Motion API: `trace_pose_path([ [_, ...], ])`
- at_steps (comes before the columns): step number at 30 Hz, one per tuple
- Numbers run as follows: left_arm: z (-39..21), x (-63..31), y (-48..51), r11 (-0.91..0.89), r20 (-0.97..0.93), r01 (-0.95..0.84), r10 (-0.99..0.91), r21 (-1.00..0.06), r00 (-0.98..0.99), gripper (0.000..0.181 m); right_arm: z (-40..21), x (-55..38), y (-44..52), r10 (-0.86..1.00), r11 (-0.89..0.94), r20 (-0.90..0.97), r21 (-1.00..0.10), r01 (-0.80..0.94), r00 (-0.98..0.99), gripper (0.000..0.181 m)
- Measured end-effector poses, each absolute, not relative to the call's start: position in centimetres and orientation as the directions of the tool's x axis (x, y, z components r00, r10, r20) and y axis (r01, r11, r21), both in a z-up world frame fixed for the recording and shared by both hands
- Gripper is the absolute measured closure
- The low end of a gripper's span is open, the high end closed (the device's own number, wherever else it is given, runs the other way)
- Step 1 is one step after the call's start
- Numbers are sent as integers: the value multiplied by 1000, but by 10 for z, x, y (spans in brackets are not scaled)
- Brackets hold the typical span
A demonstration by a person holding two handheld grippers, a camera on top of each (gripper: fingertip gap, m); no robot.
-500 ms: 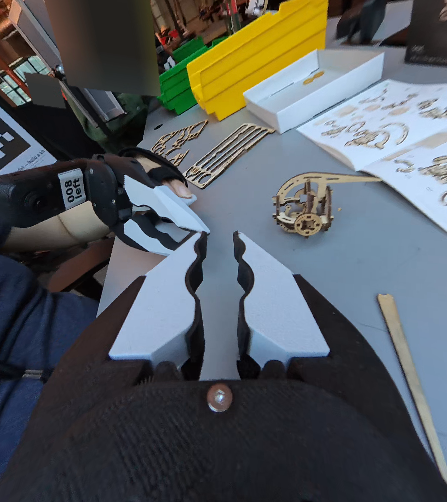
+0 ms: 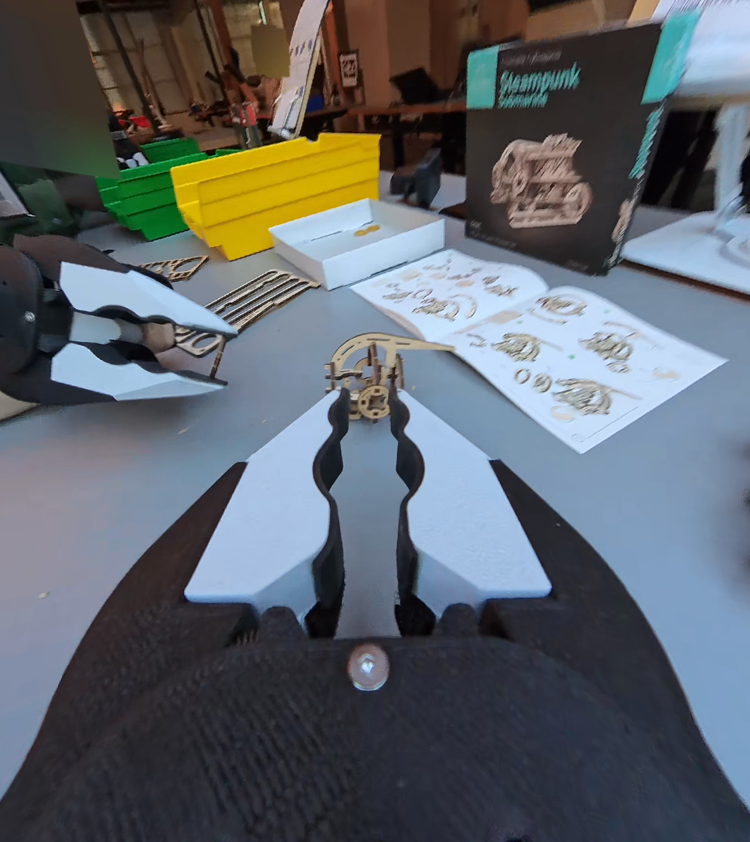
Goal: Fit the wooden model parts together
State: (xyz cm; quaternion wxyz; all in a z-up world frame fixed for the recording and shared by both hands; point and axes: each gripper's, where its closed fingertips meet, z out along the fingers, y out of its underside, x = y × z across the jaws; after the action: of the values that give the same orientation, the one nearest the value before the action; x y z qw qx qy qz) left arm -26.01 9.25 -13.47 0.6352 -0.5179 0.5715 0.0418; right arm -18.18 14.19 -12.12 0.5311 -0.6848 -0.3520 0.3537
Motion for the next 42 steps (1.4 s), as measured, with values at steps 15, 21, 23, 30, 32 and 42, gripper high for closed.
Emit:
trace_pose_path([
  [15,-116,-279,104,451,-759,-615,-466,-646,455,156,-106,-161,147,777,-37,12,-997,64,630,167],
  [21,-118,-278,104,454,-766,-623,-464,-637,445,156,-107,-156,147,753,-33,26,-996,77,658,168],
  [23,-118,-278,104,455,-767,-624,-464,-636,444,156,-106,-153,147,749,-43,3,-998,53,663,168],
  [30,-117,-277,103,466,-777,-626,-453,-625,437,156,-104,-148,147,740,-49,-18,-998,26,672,168],
  [32,-118,-276,103,467,-780,-630,-454,-621,432,156,-105,-148,146,739,-42,-4,-998,40,673,168],
  [42,-119,-277,104,463,-783,-637,-449,-616,431,156,-103,-145,144,736,-46,-22,-999,17,677,168],
])
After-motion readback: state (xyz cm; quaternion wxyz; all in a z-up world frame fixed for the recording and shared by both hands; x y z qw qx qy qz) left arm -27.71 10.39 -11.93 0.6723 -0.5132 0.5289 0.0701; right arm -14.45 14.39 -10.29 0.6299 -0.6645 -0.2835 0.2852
